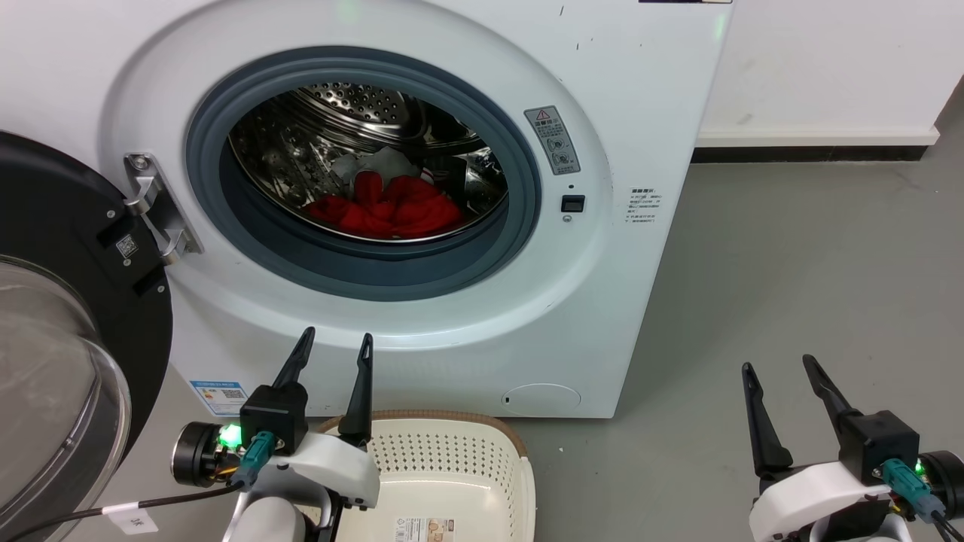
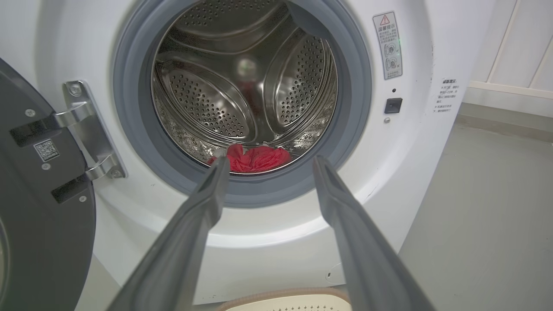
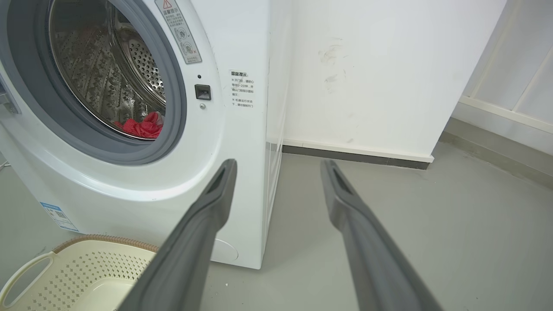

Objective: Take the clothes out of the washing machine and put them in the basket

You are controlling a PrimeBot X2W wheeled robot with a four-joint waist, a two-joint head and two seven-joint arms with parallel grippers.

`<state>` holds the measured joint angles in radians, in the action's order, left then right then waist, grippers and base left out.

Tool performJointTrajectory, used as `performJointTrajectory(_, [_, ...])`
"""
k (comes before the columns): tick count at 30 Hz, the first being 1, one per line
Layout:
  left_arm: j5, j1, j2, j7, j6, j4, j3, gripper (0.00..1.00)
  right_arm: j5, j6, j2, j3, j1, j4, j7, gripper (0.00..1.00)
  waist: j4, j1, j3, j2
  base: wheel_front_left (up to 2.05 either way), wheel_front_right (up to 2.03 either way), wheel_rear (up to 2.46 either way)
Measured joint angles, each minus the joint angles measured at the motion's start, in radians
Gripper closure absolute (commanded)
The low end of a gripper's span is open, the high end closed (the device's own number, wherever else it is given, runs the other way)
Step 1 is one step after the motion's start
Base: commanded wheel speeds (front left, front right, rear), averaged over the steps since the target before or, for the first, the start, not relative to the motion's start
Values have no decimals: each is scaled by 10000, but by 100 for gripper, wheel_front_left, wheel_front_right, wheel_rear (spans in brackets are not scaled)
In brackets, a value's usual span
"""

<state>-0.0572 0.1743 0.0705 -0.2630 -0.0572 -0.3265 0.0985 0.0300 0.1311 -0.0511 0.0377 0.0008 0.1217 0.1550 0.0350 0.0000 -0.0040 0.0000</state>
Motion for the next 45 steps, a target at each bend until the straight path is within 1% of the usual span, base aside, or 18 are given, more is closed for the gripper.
performJointTrajectory(13, [-12,68,-25,-2,58,-73,-50,0,38,0,0,44,-1,88,-17,0,16,0,63,0,0,0,0])
performJointTrajectory(17, [-180,289,-56,-2,50,-211,-90,0,40,0,0,21,-29,0,-50,0,2,0,223,0,0,0,0])
performJointTrajectory(22, [-290,943,-48,-2,31,-602,-171,0,44,0,0,-105,-373,-194,-81,0,-97,0,640,0,0,0,0])
performJointTrajectory(27, [-422,1932,109,-2,-61,-1185,-311,0,44,0,-2,-303,-635,-479,-151,0,-277,0,1269,0,0,0,0])
performJointTrajectory(35, [-709,4215,550,-2,-221,-2328,-619,0,-48,0,-6,-543,-1226,-1001,-221,0,-744,0,2656,0,0,0,0])
performJointTrajectory(40, [-888,5625,989,293,-332,-3252,-734,0,-153,0,-4,-750,-1574,-1179,-138,0,-1163,1,3601,0,0,0,0])
performJointTrajectory(45, [-1030,7141,1618,821,-481,-4249,-805,0,-401,0,-8,-949,-1921,-1225,46,0,-1625,2,4543,0,0,0,0])
